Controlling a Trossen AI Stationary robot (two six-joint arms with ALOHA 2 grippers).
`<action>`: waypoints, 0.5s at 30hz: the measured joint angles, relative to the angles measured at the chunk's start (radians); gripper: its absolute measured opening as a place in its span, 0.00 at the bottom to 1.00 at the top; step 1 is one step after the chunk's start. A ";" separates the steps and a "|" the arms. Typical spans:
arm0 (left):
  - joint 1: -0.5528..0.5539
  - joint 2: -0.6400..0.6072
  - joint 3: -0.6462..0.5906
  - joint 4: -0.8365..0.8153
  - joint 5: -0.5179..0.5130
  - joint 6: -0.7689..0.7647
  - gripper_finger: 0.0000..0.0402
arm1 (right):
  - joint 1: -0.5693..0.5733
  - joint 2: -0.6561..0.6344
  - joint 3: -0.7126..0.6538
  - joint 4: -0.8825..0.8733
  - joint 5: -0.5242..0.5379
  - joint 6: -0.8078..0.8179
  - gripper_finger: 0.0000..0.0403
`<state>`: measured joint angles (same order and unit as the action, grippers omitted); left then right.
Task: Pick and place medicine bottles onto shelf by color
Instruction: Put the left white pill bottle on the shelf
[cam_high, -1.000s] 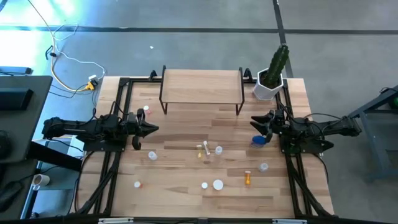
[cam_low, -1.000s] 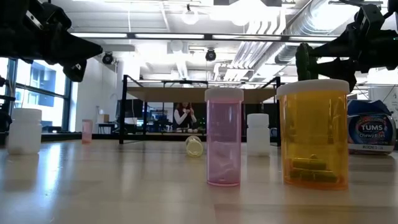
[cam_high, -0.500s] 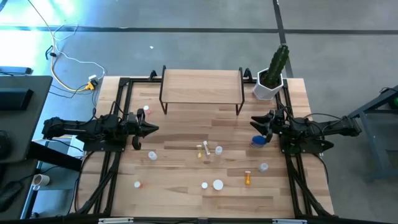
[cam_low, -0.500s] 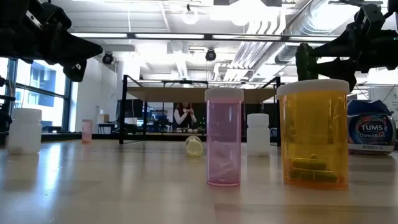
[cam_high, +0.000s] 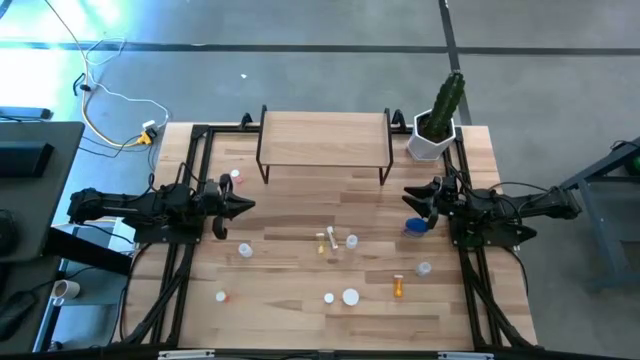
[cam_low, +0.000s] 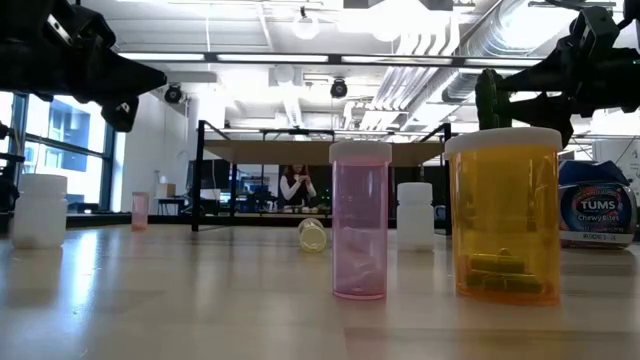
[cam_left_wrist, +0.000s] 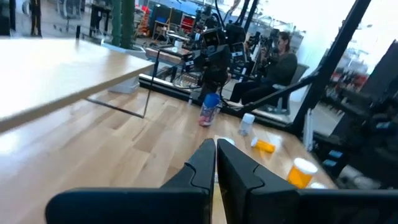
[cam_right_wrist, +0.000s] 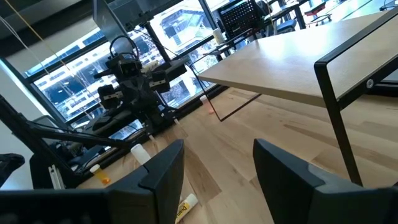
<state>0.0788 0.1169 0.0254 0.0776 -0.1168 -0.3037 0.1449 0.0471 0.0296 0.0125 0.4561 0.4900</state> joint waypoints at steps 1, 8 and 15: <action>0.000 0.000 0.000 0.000 0.000 -0.029 0.02 | 0.000 0.000 0.000 0.000 0.000 0.000 0.45; 0.000 0.000 0.000 -0.004 0.001 -0.087 0.02 | 0.000 0.000 0.000 0.000 0.004 0.000 0.45; 0.000 0.000 0.000 -0.006 0.001 -0.114 0.02 | 0.000 0.000 0.000 0.000 0.003 0.000 0.45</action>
<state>0.0788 0.1169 0.0254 0.0719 -0.1158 -0.4179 0.1451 0.0471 0.0296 0.0124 0.4595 0.4900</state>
